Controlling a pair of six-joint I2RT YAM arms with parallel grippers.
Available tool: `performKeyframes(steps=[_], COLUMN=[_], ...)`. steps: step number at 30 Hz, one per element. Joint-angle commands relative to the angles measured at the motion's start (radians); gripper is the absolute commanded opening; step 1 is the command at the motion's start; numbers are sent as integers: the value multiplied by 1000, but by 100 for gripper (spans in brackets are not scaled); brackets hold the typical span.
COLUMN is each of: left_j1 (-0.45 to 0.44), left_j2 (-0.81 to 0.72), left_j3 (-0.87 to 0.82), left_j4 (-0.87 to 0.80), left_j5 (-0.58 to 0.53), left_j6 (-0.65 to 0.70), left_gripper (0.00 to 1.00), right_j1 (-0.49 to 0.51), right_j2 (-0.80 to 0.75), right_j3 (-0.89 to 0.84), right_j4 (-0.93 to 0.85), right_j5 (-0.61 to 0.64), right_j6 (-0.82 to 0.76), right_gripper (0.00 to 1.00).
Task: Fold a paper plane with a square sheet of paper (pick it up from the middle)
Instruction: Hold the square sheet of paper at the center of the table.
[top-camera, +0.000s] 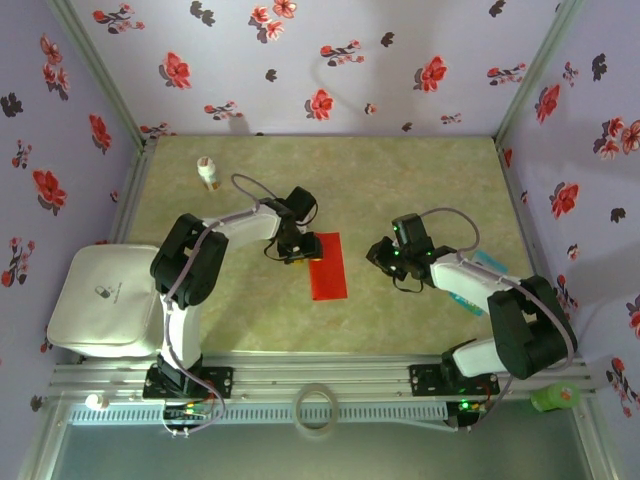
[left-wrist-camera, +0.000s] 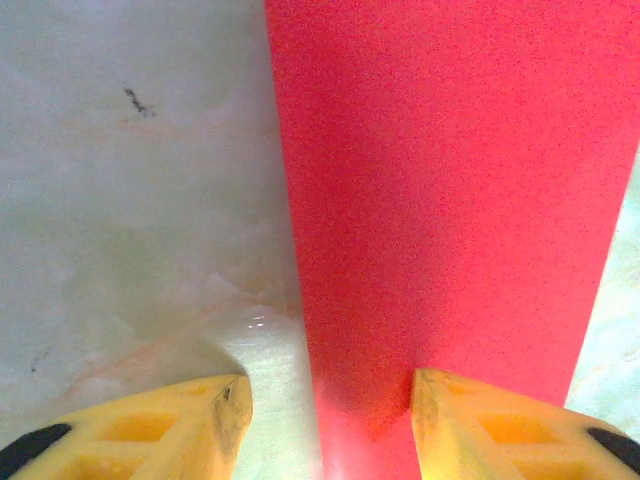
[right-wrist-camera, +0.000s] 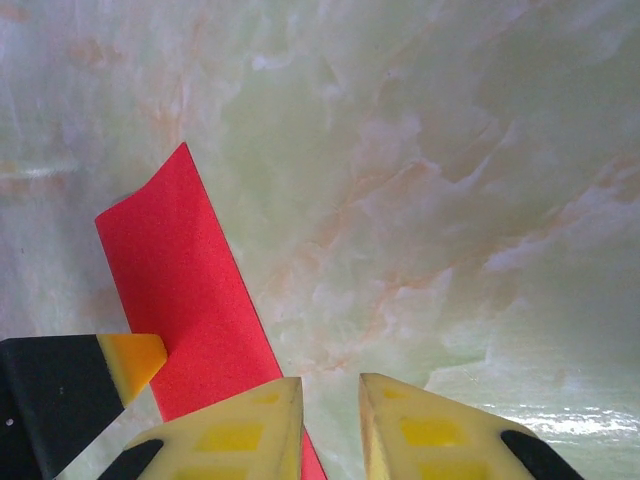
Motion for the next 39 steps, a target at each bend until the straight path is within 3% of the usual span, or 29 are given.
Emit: performKeyframes(steps=[1, 39], left_j1=[3, -1], left_j2=[55, 12], left_j3=[-31, -10], left_j4=[-28, -114], left_j5=[-129, -258], left_j6=[-16, -33], left_gripper=[49, 49], right_j1=[-1, 10], right_j2=[13, 53], right_j3=[-9, 1], right_j4=[25, 53], right_j5=[-9, -48], right_j6=[17, -6], right_gripper=[22, 24])
